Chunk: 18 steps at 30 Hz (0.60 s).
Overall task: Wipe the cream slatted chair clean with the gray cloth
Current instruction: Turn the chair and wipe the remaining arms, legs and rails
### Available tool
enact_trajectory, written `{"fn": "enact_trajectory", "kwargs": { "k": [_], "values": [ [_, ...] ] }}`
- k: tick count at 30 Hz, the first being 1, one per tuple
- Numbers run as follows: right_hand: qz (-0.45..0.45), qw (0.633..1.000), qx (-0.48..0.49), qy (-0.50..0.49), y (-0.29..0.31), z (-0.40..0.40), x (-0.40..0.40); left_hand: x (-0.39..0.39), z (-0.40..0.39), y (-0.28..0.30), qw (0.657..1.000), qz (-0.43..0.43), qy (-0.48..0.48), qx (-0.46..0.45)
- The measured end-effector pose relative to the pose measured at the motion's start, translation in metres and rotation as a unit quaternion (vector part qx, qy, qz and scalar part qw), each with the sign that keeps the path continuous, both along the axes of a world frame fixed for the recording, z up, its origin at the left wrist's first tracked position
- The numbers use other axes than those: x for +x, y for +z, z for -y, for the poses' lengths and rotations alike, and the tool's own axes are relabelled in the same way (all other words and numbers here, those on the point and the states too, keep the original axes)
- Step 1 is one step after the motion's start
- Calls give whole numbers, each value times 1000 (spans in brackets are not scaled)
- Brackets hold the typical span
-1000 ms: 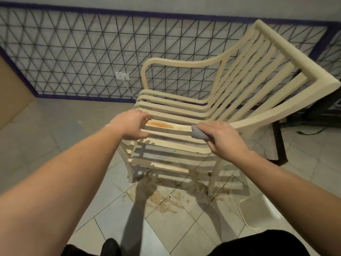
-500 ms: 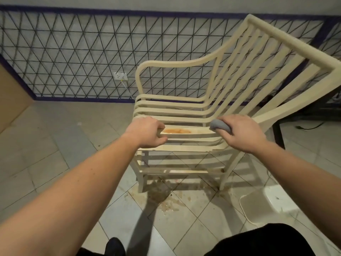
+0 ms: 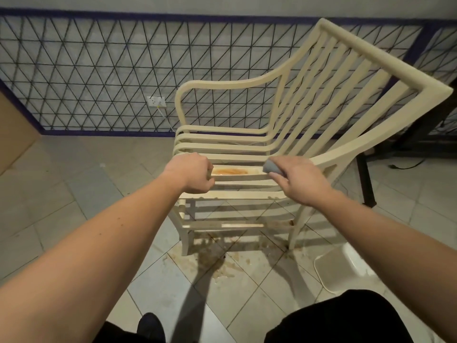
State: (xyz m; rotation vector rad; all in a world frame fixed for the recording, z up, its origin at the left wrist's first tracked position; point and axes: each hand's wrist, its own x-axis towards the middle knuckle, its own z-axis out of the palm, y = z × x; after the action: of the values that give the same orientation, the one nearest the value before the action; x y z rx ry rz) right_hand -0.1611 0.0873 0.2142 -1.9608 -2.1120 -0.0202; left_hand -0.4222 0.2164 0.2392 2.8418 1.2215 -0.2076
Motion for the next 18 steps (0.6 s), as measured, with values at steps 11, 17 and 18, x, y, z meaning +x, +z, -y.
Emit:
{"fn": "enact_trajectory", "kwargs": {
  "k": [11,17,18],
  "values": [
    [-81,996,38,-7,1,0,-3,-29,-11,0,990,68,94,-80],
    [-96,991,48,82,-44,27,-48,-36,-8,1,989,63,108,-73],
    [-161,982,92,29,-48,40,-50,-37,-9,0,989,70,106,-74]
  ]
}}
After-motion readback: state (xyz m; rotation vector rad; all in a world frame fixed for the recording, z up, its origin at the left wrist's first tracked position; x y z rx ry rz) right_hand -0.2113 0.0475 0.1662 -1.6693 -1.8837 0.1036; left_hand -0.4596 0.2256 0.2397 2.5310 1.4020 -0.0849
